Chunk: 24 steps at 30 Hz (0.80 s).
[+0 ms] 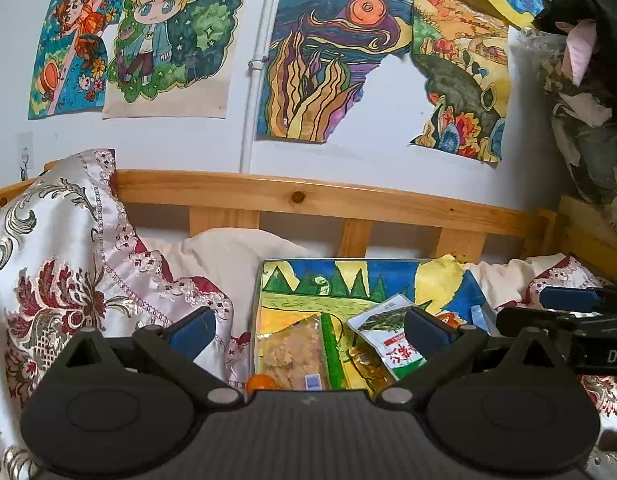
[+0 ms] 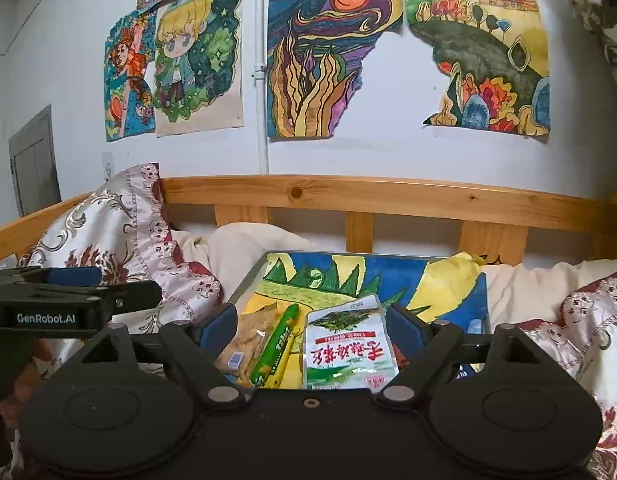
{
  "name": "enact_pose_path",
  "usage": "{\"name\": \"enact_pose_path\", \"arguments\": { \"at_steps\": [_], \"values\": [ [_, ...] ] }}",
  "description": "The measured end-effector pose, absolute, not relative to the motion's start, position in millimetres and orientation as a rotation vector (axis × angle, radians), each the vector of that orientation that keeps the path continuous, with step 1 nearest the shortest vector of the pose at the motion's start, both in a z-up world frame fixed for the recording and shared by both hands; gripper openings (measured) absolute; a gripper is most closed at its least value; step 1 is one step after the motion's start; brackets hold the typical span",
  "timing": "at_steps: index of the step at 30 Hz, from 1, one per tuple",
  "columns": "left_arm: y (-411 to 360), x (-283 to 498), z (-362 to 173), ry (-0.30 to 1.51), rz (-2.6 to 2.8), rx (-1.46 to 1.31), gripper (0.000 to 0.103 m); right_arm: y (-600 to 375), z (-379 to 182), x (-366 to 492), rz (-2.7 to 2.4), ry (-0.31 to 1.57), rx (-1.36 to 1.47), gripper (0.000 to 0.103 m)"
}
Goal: Organize snacks
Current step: 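Withdraw both tools up and away from the filled tray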
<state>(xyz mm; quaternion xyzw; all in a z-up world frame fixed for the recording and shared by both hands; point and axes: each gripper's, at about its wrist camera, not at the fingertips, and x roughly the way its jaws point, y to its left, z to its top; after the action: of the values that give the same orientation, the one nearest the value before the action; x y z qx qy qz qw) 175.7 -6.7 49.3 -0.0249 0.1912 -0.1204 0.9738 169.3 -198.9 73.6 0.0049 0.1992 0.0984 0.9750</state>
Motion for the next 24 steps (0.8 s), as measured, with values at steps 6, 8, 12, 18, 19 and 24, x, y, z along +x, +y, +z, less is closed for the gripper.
{"name": "enact_pose_path", "arguments": {
  "at_steps": [6, 8, 12, 18, 19, 24],
  "values": [
    [-9.2, 156.5, 47.7, 0.407, -0.232, -0.037, 0.102, -206.2, 76.2, 148.2, 0.201, 0.392, 0.018, 0.086],
    [-9.5, 149.4, 45.7, 0.416, -0.226, -0.031, 0.102, -207.7, 76.8, 142.5, 0.204, 0.391, 0.023, 0.087],
    [-10.0, 135.7, 42.7, 0.433, -0.218, -0.029, 0.102, -209.4, 75.9, 131.1, 0.213, 0.392, 0.028, 0.091],
    [-11.2, 117.9, 36.2, 0.466, -0.208, -0.025, 0.102, -211.5, 68.1, 112.9, 0.215, 0.416, 0.042, 0.096],
    [-10.9, 115.0, 34.1, 0.476, -0.207, -0.028, 0.102, -212.2, 65.6, 110.0, 0.211, 0.429, 0.046, 0.098],
    [-5.6, 99.6, 20.5, 0.536, -0.197, -0.062, 0.102, -217.5, 51.9, 96.1, 0.19, 0.48, 0.073, 0.102]
  ]
}}
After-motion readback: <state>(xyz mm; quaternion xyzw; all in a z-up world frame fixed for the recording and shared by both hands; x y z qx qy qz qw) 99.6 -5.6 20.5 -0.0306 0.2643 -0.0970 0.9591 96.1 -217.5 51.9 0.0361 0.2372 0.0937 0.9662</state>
